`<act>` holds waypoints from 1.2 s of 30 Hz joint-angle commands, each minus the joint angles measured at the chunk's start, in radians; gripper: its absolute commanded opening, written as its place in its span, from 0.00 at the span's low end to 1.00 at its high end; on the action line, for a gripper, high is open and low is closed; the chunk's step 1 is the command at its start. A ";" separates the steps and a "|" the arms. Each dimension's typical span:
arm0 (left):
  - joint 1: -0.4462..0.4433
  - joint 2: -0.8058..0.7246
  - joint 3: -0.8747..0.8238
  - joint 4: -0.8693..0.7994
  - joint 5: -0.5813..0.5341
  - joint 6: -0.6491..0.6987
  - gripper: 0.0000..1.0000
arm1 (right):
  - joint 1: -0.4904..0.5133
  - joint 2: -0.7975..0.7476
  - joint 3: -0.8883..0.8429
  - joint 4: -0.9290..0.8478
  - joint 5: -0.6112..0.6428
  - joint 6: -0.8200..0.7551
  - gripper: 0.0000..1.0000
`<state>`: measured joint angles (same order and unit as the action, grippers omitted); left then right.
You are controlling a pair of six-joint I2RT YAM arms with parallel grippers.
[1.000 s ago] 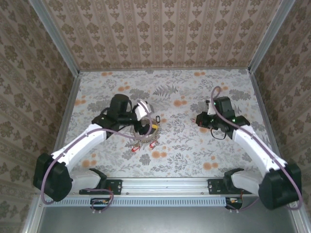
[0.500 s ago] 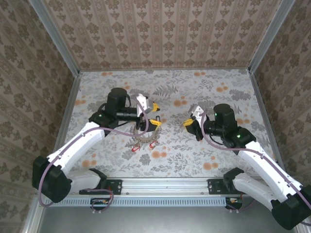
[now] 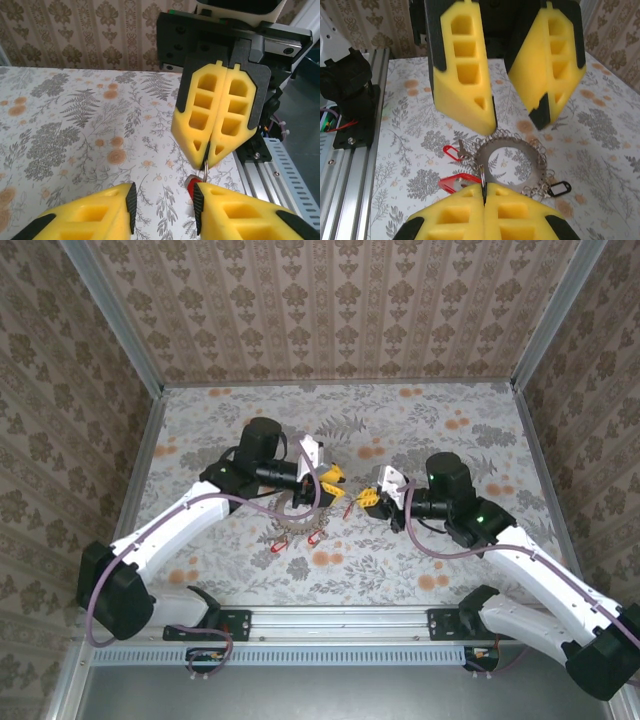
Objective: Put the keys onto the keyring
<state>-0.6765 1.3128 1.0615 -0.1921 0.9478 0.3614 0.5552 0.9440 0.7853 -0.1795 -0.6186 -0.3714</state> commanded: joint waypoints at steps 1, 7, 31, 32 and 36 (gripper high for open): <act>-0.011 0.020 0.041 -0.076 0.052 0.063 0.33 | 0.011 0.018 0.036 0.057 -0.037 0.003 0.00; -0.018 0.019 0.039 -0.089 0.052 0.080 0.33 | 0.011 0.018 0.029 0.094 -0.038 0.044 0.00; -0.035 0.012 0.073 -0.114 0.049 0.129 0.00 | 0.011 0.014 0.014 0.104 -0.025 0.076 0.00; -0.035 0.006 0.072 -0.111 0.044 0.131 0.00 | 0.011 0.010 0.012 0.096 -0.021 0.072 0.00; -0.034 -0.019 0.064 -0.100 0.035 0.145 0.00 | 0.009 -0.015 -0.001 0.071 -0.009 0.071 0.17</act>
<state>-0.7067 1.3289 1.0958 -0.3000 0.9691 0.4728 0.5613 0.9585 0.7887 -0.0822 -0.6327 -0.2932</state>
